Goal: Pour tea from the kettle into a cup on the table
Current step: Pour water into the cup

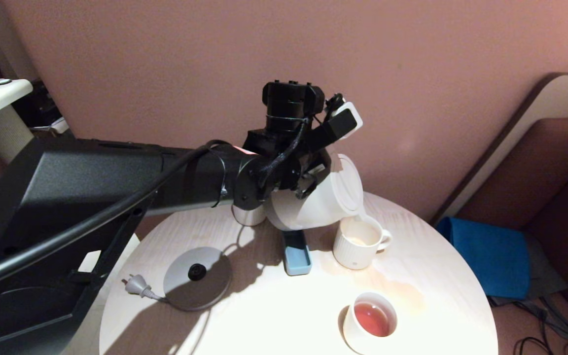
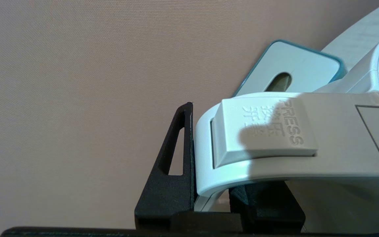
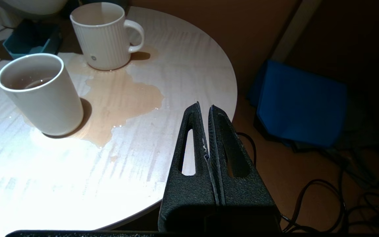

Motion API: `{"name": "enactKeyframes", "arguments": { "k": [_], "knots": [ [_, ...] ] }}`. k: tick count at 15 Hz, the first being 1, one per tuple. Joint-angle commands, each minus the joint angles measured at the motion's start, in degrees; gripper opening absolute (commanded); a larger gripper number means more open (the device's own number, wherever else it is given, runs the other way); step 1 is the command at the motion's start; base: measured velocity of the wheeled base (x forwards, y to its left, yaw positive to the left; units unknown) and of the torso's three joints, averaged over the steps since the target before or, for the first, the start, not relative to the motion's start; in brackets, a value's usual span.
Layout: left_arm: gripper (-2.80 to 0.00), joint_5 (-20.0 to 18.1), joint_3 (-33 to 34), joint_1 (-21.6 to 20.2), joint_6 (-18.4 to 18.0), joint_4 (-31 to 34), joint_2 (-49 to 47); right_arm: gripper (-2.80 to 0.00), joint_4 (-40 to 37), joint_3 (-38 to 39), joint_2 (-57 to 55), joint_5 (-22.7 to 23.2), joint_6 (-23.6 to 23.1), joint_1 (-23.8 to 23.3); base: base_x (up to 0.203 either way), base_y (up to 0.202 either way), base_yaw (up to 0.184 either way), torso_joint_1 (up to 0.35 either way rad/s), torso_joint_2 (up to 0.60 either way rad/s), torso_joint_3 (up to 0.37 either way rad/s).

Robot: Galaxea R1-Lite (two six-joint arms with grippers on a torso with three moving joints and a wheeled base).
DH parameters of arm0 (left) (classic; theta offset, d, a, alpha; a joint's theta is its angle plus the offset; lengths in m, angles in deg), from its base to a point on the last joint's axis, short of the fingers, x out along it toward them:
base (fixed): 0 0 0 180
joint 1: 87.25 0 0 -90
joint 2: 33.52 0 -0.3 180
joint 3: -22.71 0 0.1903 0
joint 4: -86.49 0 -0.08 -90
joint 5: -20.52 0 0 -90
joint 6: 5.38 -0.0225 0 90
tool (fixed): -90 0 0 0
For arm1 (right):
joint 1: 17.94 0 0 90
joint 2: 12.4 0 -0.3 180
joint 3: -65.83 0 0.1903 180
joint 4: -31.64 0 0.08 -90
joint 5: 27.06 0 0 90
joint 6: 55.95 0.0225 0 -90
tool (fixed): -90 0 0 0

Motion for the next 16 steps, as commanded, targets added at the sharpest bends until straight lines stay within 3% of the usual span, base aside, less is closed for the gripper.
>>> {"name": "enactKeyframes", "arguments": {
  "k": [1,7,16],
  "knots": [
    [-2.8,0.1,0.0,0.0,-1.3,-0.1,0.3,-2.8,0.0,0.0,-0.1,0.0,0.0,0.0,0.0,0.0,0.0,0.0,0.0,0.0],
    [-2.8,0.1,-0.1,0.0,-5.4,-0.1,0.2,-2.8,0.0,0.0,-0.1,0.0,0.0,0.0,0.0,0.0,0.0,0.0,0.0,0.0],
    [-2.8,0.1,-0.2,0.3,-7.9,-0.2,0.1,-2.8,0.0,0.0,-0.1,0.0,0.0,0.0,0.0,0.0,0.0,0.0,0.0,0.0]
  ]
}}
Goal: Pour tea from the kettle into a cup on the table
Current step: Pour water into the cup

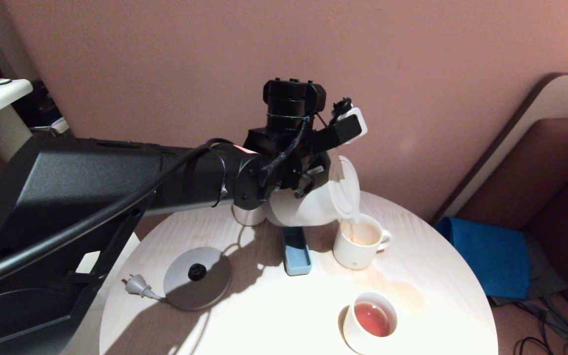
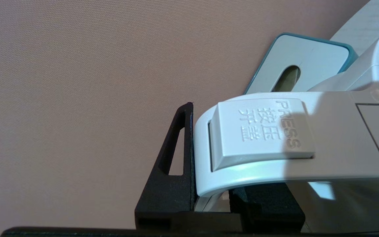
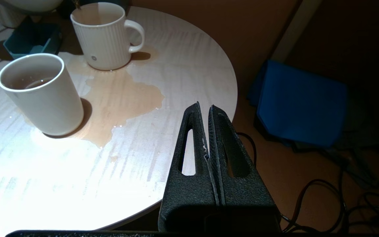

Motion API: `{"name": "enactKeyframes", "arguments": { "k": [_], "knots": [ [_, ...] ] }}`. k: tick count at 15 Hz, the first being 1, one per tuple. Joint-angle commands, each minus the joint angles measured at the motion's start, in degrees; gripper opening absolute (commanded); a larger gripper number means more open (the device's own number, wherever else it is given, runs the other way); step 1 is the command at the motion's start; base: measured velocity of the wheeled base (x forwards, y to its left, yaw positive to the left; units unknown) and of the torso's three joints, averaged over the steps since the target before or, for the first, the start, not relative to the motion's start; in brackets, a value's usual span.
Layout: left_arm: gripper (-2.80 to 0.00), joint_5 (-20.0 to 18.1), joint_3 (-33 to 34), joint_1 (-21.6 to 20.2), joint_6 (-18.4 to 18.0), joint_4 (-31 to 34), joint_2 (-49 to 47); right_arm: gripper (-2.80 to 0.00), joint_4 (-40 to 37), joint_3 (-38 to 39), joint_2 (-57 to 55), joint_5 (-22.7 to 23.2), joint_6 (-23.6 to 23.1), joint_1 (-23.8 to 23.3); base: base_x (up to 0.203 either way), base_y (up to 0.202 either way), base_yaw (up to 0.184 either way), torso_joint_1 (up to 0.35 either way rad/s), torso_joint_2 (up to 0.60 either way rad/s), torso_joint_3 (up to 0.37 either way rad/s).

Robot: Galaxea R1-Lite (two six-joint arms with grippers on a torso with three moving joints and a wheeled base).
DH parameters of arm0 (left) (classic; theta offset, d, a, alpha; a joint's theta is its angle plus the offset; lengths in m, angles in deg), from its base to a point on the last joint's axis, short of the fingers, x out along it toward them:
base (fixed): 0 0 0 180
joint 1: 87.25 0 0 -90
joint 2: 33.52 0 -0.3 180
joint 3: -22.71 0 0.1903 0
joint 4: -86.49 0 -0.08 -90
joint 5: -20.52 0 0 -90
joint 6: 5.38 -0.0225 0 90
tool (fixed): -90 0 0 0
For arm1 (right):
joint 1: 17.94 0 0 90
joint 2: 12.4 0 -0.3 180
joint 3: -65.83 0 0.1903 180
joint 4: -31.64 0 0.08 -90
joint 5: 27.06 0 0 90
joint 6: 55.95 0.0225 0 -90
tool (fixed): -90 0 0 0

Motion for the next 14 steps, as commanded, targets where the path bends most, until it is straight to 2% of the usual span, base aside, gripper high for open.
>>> {"name": "enactKeyframes", "arguments": {
  "k": [1,4,14],
  "knots": [
    [-2.8,0.1,0.0,0.0,-0.9,-0.2,0.0,-2.8,0.0,0.0,-0.1,0.0,0.0,0.0,0.0,0.0,0.0,0.0,0.0,0.0],
    [-2.8,0.1,0.0,0.0,-2.3,-0.3,-0.1,-2.8,0.0,0.0,-0.1,0.0,0.0,0.0,0.0,0.0,0.0,0.0,0.0,0.0],
    [-2.8,0.2,-0.4,0.0,-2.3,-0.9,-0.3,-2.8,0.0,0.0,-0.1,0.0,0.0,0.0,0.0,0.0,0.0,0.0,0.0,0.0]
  ]
}}
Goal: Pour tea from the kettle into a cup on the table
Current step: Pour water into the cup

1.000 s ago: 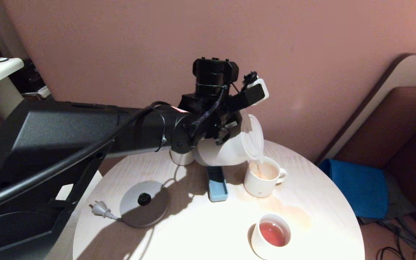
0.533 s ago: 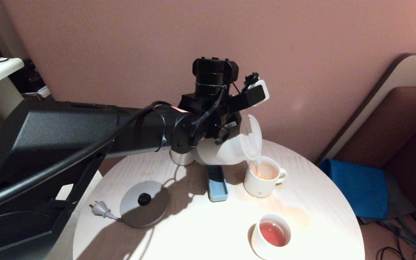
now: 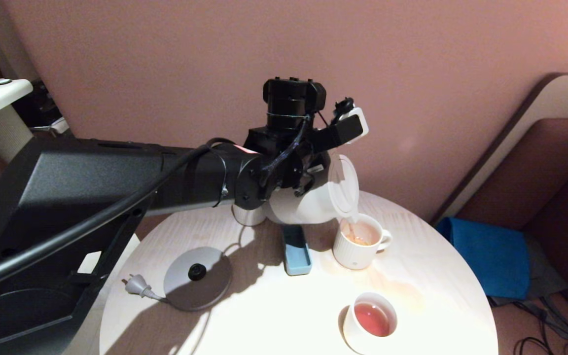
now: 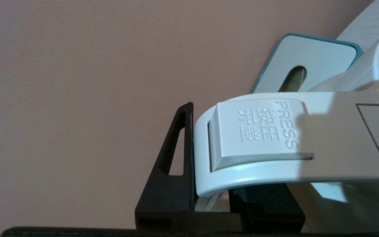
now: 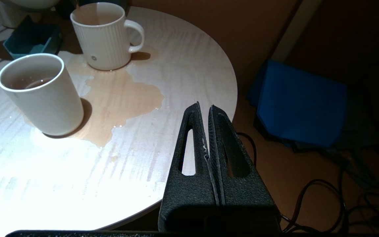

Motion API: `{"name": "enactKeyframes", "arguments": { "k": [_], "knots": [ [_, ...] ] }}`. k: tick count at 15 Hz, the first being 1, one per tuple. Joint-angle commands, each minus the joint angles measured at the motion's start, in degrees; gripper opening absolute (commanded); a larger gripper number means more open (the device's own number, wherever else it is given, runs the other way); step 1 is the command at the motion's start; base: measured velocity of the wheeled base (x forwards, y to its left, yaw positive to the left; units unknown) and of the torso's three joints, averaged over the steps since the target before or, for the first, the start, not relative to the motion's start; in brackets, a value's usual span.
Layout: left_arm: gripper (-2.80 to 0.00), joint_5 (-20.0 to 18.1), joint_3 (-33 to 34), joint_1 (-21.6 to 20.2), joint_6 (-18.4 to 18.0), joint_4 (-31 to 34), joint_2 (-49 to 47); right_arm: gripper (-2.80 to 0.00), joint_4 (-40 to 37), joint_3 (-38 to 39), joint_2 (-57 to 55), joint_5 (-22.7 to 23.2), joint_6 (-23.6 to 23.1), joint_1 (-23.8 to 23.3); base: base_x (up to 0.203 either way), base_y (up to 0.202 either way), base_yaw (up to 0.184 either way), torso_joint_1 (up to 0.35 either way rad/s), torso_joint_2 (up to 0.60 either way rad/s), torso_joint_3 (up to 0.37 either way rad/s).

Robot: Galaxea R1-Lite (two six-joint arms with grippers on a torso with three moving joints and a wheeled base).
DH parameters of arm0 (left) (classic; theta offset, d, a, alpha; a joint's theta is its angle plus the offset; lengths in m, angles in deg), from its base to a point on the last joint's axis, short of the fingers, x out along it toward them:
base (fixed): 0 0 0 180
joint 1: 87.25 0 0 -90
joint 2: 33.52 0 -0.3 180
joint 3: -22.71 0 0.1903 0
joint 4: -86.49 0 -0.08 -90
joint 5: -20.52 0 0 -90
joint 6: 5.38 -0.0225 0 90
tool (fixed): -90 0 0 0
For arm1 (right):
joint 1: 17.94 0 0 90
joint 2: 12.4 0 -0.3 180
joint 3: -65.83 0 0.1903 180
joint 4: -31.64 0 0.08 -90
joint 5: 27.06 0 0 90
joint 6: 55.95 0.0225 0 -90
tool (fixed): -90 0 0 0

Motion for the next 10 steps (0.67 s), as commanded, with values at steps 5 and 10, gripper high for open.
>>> {"name": "enactKeyframes", "arguments": {
  "k": [5,10],
  "knots": [
    [-2.8,0.1,-0.1,0.0,-0.3,0.0,-0.2,-2.8,0.0,0.0,-0.1,0.0,0.0,0.0,0.0,0.0,0.0,0.0,0.0,0.0],
    [-2.8,0.1,-0.1,0.0,-0.6,0.1,-0.1,-2.8,0.0,0.0,-0.1,0.0,0.0,0.0,0.0,0.0,0.0,0.0,0.0,0.0]
  ]
}}
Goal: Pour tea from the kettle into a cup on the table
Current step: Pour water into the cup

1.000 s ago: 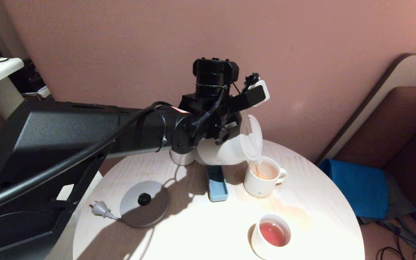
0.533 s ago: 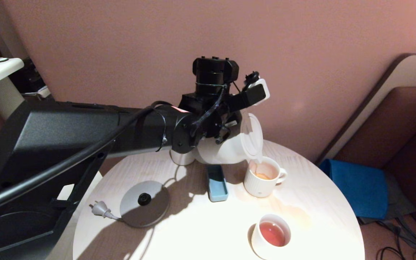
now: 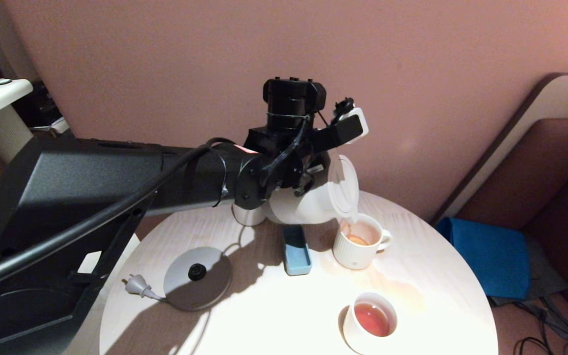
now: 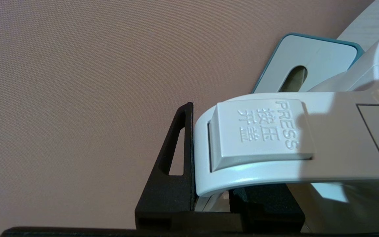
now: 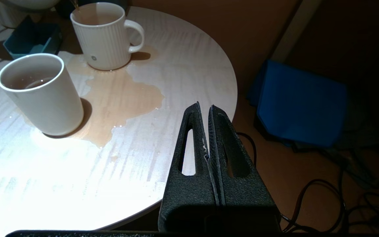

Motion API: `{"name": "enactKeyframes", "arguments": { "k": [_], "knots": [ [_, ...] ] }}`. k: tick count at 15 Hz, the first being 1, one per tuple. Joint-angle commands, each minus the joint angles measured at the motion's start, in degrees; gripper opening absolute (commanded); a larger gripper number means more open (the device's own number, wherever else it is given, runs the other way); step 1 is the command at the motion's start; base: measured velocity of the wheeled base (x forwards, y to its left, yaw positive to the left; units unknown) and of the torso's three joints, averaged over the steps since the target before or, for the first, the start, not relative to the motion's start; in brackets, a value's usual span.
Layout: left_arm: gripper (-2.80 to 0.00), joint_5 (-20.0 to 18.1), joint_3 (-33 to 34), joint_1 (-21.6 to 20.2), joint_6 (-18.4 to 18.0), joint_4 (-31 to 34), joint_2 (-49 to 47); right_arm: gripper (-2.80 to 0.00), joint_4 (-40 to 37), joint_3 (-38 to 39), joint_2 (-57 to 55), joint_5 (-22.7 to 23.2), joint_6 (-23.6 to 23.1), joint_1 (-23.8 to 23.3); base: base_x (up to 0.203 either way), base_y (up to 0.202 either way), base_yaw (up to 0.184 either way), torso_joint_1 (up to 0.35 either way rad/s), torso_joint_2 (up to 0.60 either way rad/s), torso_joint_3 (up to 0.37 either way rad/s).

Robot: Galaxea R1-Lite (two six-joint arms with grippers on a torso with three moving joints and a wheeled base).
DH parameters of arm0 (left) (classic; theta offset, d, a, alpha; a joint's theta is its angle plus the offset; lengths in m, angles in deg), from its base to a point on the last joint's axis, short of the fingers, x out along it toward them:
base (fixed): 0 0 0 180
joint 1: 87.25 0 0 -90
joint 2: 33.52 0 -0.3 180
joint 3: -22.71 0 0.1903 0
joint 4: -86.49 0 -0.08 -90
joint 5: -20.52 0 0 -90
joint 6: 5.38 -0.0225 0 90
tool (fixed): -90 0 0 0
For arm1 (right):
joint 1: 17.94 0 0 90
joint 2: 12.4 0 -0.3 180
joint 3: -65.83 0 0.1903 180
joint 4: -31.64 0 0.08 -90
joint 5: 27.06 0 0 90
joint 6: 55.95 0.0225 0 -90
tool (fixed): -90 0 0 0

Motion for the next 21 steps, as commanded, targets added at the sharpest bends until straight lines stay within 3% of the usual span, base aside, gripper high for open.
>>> {"name": "enactKeyframes", "arguments": {
  "k": [1,21],
  "knots": [
    [-2.8,0.1,0.0,0.0,-1.3,-0.2,0.0,-2.8,0.0,0.0,-0.1,0.0,0.0,0.0,0.0,0.0,0.0,0.0,0.0,0.0],
    [-2.8,0.4,0.0,0.4,-2.0,-1.6,-0.9,-2.8,0.0,0.0,-0.1,0.0,0.0,0.0,0.0,0.0,0.0,0.0,0.0,0.0]
  ]
}}
